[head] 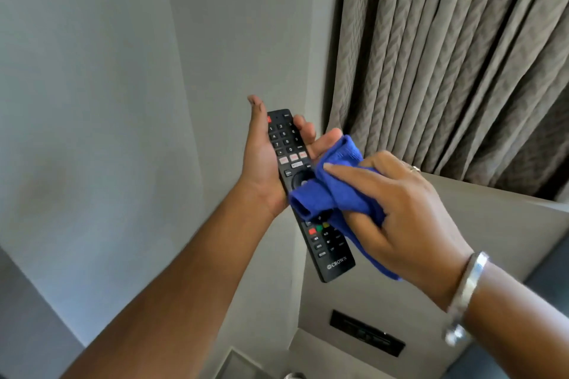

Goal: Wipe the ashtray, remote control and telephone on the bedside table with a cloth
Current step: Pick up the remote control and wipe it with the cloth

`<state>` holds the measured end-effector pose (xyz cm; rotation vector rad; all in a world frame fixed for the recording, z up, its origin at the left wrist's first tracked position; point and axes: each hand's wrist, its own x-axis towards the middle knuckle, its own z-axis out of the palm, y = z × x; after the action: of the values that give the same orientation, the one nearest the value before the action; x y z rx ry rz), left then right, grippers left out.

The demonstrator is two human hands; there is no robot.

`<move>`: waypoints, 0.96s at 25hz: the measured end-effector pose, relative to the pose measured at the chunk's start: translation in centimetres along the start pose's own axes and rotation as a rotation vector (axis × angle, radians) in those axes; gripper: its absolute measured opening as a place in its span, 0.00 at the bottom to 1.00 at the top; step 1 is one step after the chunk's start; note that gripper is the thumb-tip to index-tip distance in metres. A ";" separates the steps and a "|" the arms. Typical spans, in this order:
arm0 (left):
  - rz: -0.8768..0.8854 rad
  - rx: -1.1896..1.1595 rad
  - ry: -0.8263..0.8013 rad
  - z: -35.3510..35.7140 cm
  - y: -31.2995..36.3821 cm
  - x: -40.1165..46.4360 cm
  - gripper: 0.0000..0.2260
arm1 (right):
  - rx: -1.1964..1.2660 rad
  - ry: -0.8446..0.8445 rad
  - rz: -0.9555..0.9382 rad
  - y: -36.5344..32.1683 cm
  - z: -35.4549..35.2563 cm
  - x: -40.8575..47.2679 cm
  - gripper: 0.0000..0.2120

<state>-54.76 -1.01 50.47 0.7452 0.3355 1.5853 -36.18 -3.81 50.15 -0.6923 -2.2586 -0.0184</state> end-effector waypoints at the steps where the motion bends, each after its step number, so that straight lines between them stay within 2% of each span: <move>1: 0.004 -0.006 -0.007 0.3 -0.1 0.1 0.31 | -0.011 0.011 0.010 -0.4 0.4 0.4 0.21; 3: 0.028 0.000 0.025 0.0 0.3 0.6 0.32 | 0.030 -0.077 0.009 -0.5 0.9 -0.4 0.21; 5: 0.056 0.007 0.077 -1.0 0.9 0.8 0.33 | 0.086 -0.242 -0.024 0.1 1.0 -2.4 0.22; 7: 0.021 0.001 0.092 -1.8 1.0 0.7 0.32 | 0.070 -0.364 -0.068 1.1 0.3 -4.2 0.22; 9: -0.038 -0.022 0.073 -2.3 0.3 0.4 0.32 | 0.073 -0.312 -0.088 2.0 -0.5 -4.5 0.21; 13: -0.096 -0.060 -0.076 -1.1 -1.5 0.5 0.32 | 0.074 -0.042 -0.008 2.6 -0.9 -1.3 0.21; 16: -0.101 -0.043 -0.137 -0.1 -1.1 0.9 0.34 | 0.112 -0.158 -0.050 2.3 0.2 -0.7 0.22; 21: -0.096 -0.075 -0.039 -1.4 -0.2 0.9 0.34 | 0.071 -0.445 -0.225 2.8 0.3 -5.2 0.21; 24: -0.087 -0.068 0.038 -1.9 -0.5 0.6 0.34 | -0.019 -0.418 -0.299 3.6 -0.8 -6.0 0.18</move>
<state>-55.55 0.06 48.95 0.6405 0.3353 1.5226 -30.52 -3.76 45.97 -0.3861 -2.7504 -0.0437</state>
